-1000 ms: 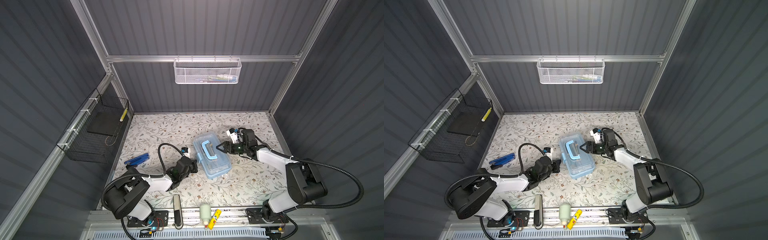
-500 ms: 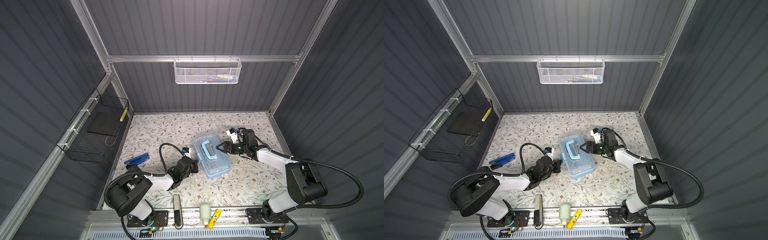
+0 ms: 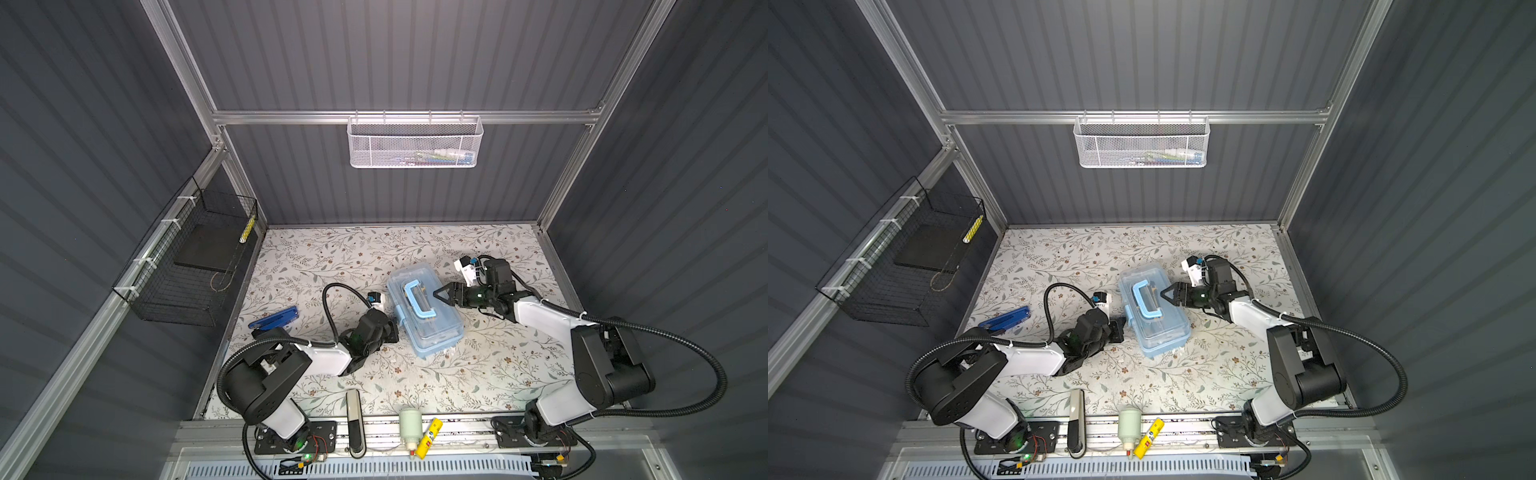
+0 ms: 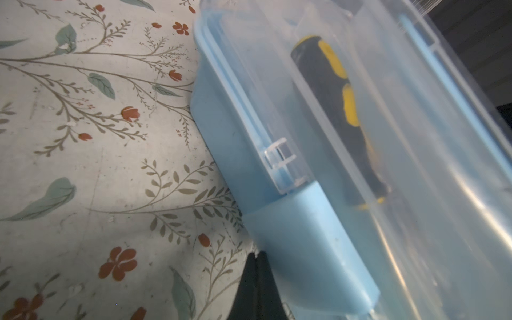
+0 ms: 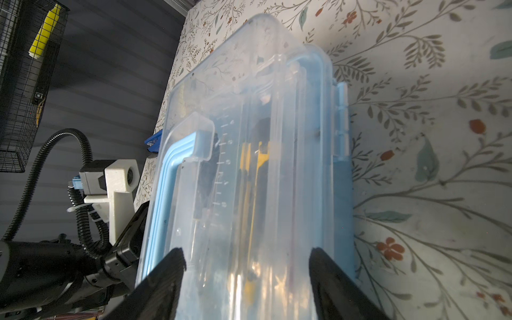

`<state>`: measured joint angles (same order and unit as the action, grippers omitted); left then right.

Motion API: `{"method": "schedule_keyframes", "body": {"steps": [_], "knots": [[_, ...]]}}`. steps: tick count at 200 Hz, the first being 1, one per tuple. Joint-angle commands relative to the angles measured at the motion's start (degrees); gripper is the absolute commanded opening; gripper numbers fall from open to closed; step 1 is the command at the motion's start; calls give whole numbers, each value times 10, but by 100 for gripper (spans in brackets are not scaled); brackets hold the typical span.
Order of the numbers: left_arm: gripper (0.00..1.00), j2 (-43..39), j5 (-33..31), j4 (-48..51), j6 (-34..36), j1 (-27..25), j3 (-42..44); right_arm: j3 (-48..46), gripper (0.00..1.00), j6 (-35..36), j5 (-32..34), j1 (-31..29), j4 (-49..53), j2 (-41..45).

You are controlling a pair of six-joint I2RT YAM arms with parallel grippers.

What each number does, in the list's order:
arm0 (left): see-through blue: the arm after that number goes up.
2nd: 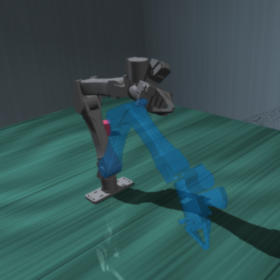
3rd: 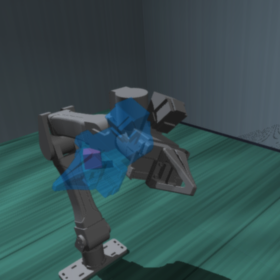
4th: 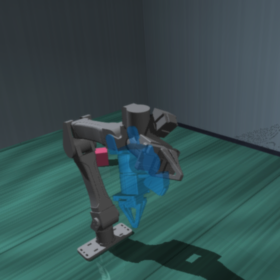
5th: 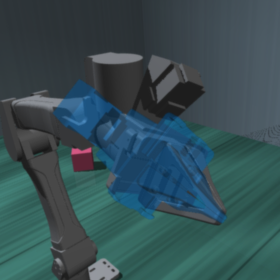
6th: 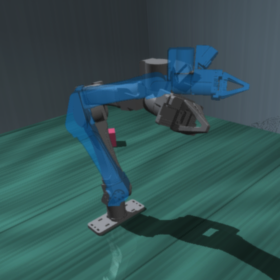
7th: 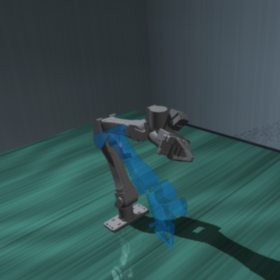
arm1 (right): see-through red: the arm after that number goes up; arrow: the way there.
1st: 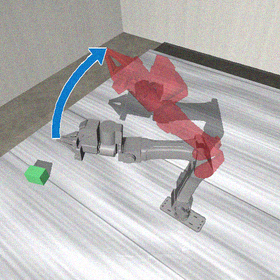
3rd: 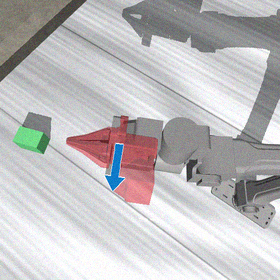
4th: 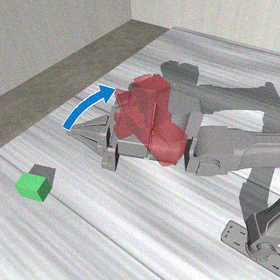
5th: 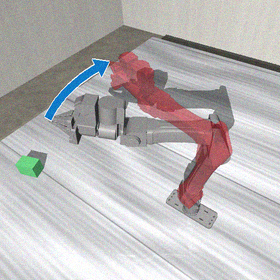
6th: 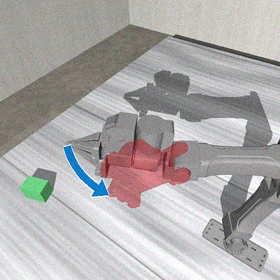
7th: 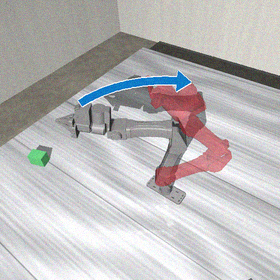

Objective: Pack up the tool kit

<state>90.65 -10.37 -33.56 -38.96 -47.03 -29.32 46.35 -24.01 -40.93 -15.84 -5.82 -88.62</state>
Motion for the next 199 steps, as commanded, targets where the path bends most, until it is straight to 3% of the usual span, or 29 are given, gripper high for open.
{"method": "schedule_keyframes", "body": {"steps": [1,139,176,199], "knots": [[0,5,33,-36,12,-4,-23,-13,73,-2,-17,-7,15,-3],[0,39,67,-47,27,-3,-89,-41,73,-36,-26,-7,-37,-10],[0,-29,-37,93,66,7,-67,-41,72,-34,24,4,-22,19],[0,-104,-83,184,87,43,-47,-40,72,-44,39,36,-15,44]]}}
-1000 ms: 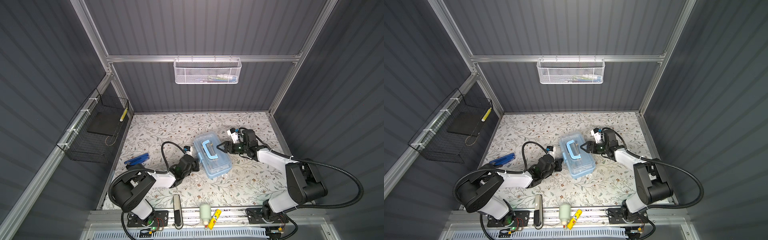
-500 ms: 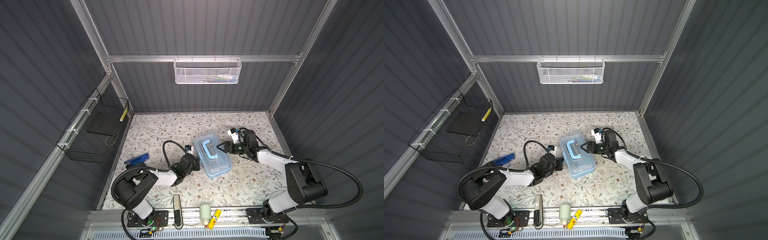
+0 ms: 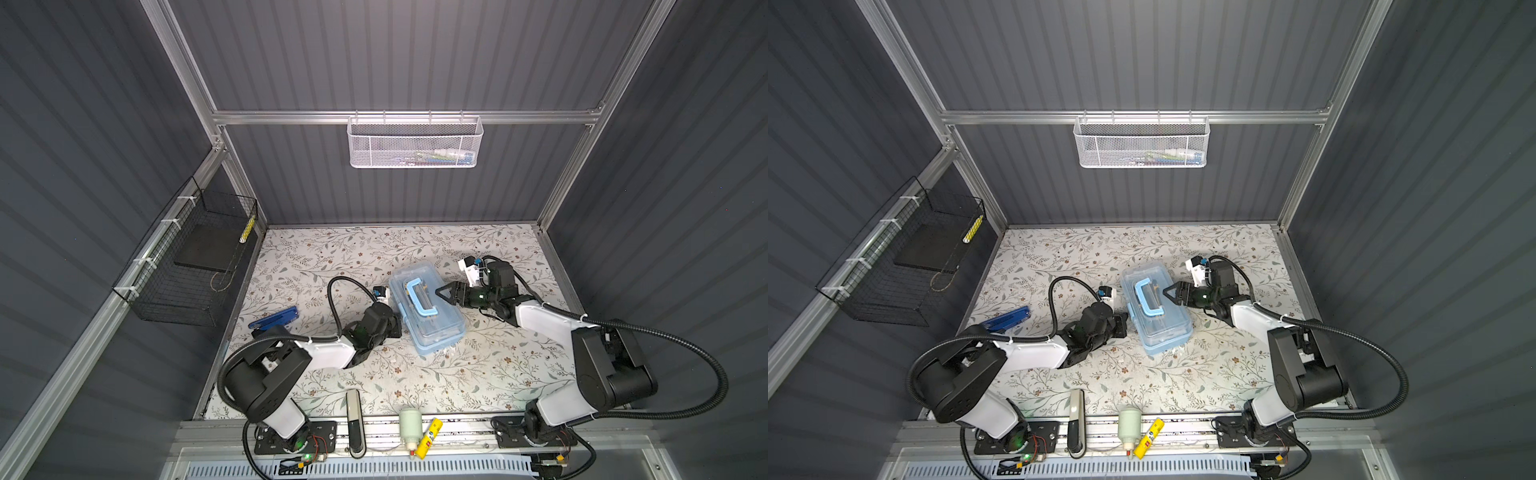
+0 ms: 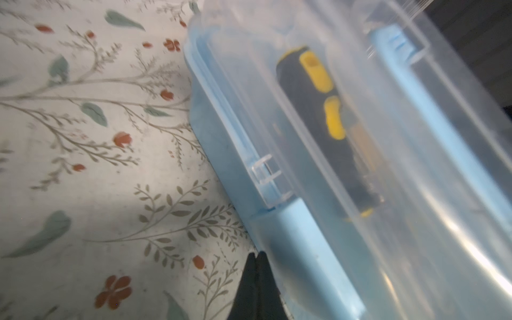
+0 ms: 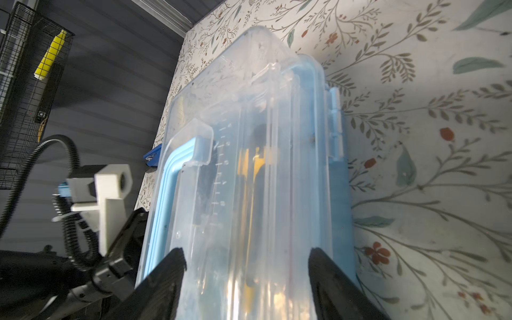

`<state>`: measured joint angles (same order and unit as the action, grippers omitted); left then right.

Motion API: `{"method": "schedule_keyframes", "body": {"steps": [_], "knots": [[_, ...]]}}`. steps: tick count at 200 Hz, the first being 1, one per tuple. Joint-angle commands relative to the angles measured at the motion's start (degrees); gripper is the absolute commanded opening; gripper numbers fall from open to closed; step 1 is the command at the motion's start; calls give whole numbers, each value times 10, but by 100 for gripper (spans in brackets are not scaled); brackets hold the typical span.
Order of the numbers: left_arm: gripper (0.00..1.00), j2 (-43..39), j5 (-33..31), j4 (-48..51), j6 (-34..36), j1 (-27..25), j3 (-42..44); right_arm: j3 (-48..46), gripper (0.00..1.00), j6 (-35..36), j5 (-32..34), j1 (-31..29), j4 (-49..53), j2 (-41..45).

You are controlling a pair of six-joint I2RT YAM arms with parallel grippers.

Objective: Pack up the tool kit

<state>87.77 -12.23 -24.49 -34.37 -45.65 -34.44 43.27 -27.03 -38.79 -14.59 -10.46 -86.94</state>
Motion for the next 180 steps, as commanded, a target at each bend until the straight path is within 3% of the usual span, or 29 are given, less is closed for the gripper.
{"method": "schedule_keyframes", "body": {"steps": [1,34,59,99,107,116,129,135,152,169,180], "knots": [[0,-79,-67,97,43,31,5,-10,72,-14,19,25,31,29],[0,-233,-143,210,88,88,29,-5,72,-14,53,71,71,97],[0,-343,-193,244,146,134,46,10,68,4,127,99,145,178],[0,-386,-275,232,236,181,37,-8,69,40,249,161,223,321],[13,-382,-291,216,256,184,37,-24,72,41,276,169,223,345],[41,-371,-311,196,277,187,37,-47,81,39,309,175,217,370],[46,-349,-328,172,300,198,38,-89,86,34,335,178,192,398],[54,-340,-330,166,300,207,39,-107,87,34,336,179,173,408],[98,-307,-308,146,291,253,47,-154,94,28,361,179,124,424],[100,-265,-260,118,269,332,58,-190,99,39,414,179,71,420],[100,-226,-182,101,240,402,63,-214,99,57,448,179,24,410]]}}
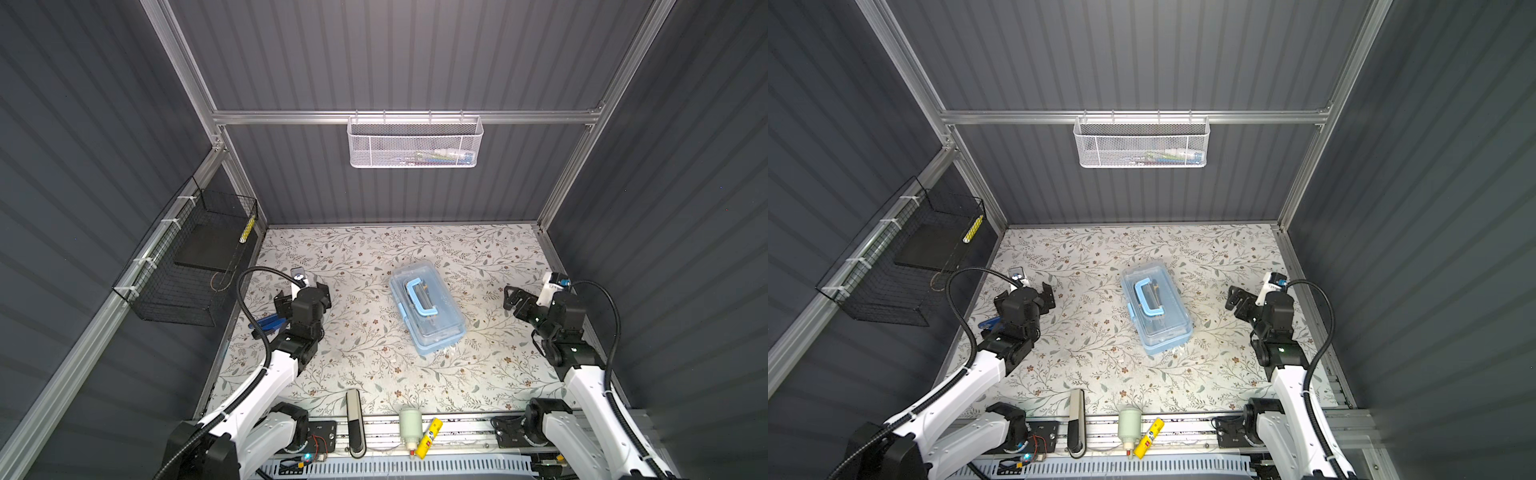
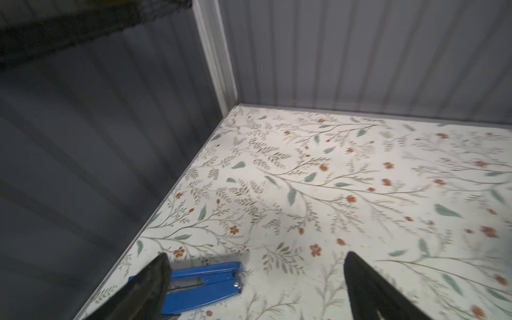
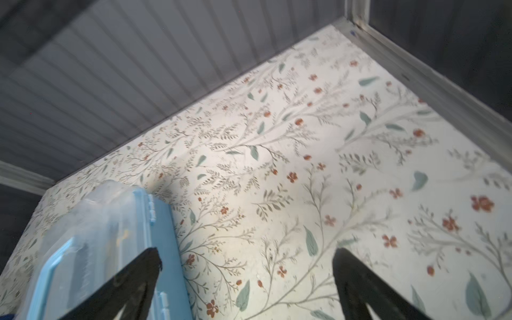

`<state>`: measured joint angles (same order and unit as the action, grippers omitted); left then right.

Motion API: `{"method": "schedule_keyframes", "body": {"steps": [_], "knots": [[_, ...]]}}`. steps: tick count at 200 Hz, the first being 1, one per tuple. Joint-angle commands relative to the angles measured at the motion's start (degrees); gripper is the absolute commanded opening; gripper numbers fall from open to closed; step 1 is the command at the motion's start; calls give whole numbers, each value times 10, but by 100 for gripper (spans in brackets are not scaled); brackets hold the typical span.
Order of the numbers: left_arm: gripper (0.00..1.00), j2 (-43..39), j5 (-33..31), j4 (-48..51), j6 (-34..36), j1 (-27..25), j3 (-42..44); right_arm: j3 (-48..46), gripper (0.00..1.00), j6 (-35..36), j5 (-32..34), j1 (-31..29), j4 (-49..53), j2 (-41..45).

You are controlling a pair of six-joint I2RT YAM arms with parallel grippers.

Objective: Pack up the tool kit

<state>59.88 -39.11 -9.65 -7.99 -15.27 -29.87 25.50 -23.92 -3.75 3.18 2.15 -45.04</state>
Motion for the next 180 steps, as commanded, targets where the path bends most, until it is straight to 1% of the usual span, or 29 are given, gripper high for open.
{"method": "schedule_keyframes", "body": {"steps": [1,12,17,22,28,35,46,58,68,76,83,89,93,98,107,117,123,127,132,136,140,142,145,150,153,160,163,170,180], "knots": [[100,58,95,-49,-27,105,17,-39,99,28,101,2,-106,-10],[100,109,172,-62,-51,167,14,-64,99,56,125,2,-159,-24],[99,132,186,-63,-57,185,10,-75,99,69,131,2,-182,-30],[99,150,186,-69,-60,193,7,-86,99,79,136,2,-206,-37],[99,164,187,-81,-59,195,8,-103,99,88,145,2,-237,-45],[99,170,204,-103,-53,196,11,-121,99,99,148,2,-275,-55],[99,173,230,-174,-42,195,36,-149,99,114,149,1,-338,-72],[99,183,225,-253,-32,196,66,-164,99,119,156,2,-401,-97],[100,193,229,-306,-26,196,87,-161,99,139,140,1,-432,-117],[100,206,257,-352,-21,196,102,-167,99,154,128,1,-500,-148],[100,221,286,-381,-13,195,108,-173,99,156,121,1,-568,-193],[99,238,298,-407,-7,195,109,-171,99,168,107,1,-629,-240],[99,251,302,-434,-4,195,112,-166,99,185,104,-4,-649,-263],[99,264,303,-461,2,195,116,-160,99,197,105,-8,-657,-282],[100,294,308,-484,-10,196,112,-141,99,202,100,-9,-664,-327],[100,327,340,-503,11,193,97,-129,99,218,69,-13,-693,-383],[100,331,359,-483,29,186,88,-129,99,233,65,-21,-725,-402],[100,331,358,-459,40,177,79,-130,99,237,72,-25,-720,-398],[100,346,338,-459,51,161,72,-128,99,233,79,-27,-694,-385],[100,367,327,-477,58,151,69,-124,99,229,84,-27,-671,-377],[100,390,322,-518,69,145,66,-119,99,226,91,-27,-655,-373],[100,395,322,-518,73,143,63,-117,99,225,93,-26,-650,-373],[100,389,325,-489,77,140,55,-113,99,223,96,-26,-648,-375],[100,372,335,-392,80,136,30,-107,99,222,104,-26,-651,-384],[100,375,331,-381,82,134,19,-103,99,220,110,-26,-653,-390],[100,392,312,-447,94,124,29,-91,99,218,123,-26,-634,-391],[100,390,311,-441,96,121,32,-87,99,216,123,-26,-618,-388],[100,378,313,-391,89,121,20,-82,99,214,122,-26,-594,-378],[100,390,310,-437,92,121,27,-83,99,215,123,-26,-607,-384]]}}
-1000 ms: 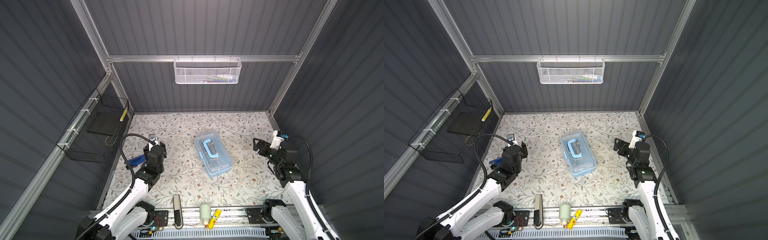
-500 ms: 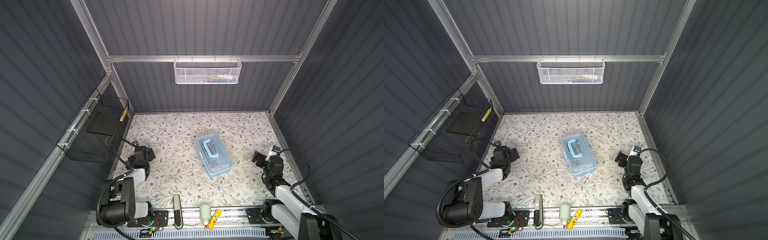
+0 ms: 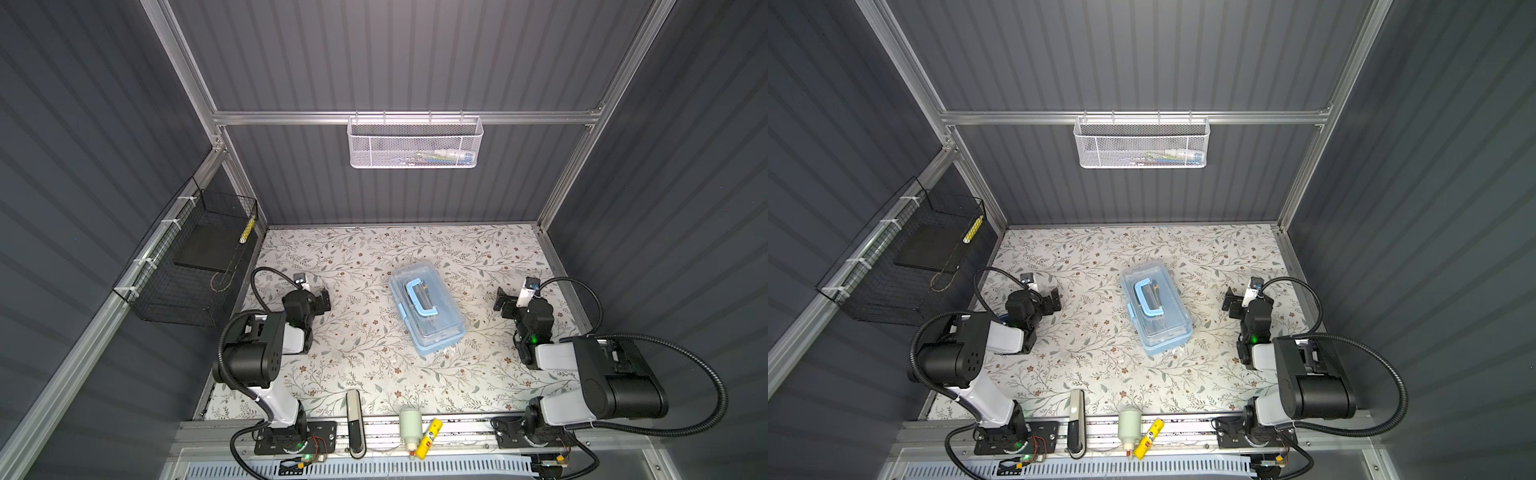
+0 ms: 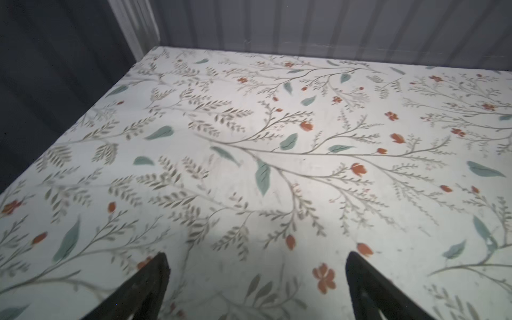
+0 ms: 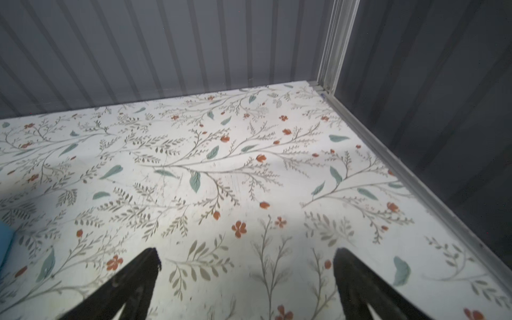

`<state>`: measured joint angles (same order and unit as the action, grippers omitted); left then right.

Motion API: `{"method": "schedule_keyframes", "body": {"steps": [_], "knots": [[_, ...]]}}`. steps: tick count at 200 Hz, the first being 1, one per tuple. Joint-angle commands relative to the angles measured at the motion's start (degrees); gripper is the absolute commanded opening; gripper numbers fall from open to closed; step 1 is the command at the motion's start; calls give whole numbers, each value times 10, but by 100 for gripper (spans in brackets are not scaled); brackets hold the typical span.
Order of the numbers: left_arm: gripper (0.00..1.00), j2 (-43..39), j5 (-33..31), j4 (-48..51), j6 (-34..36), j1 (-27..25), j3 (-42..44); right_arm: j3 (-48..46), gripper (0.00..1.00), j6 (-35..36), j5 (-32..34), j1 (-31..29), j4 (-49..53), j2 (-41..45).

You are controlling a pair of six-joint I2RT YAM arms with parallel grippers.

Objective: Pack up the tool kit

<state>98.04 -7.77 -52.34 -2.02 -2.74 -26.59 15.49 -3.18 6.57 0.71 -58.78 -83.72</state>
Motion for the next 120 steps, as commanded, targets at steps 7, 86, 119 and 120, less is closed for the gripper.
{"method": "schedule_keyframes", "body": {"steps": [7,86,119,120], "knots": [[100,2,-2,15,31,-4,-9,11,99,10,19,-1,-23,-4],[100,4,-1,7,31,-4,-8,15,99,19,-19,2,-4,1],[100,4,-1,7,31,-4,-8,15,99,19,-19,2,-5,1],[100,4,-1,7,31,-4,-8,15,99,19,-19,2,-5,1]]}}
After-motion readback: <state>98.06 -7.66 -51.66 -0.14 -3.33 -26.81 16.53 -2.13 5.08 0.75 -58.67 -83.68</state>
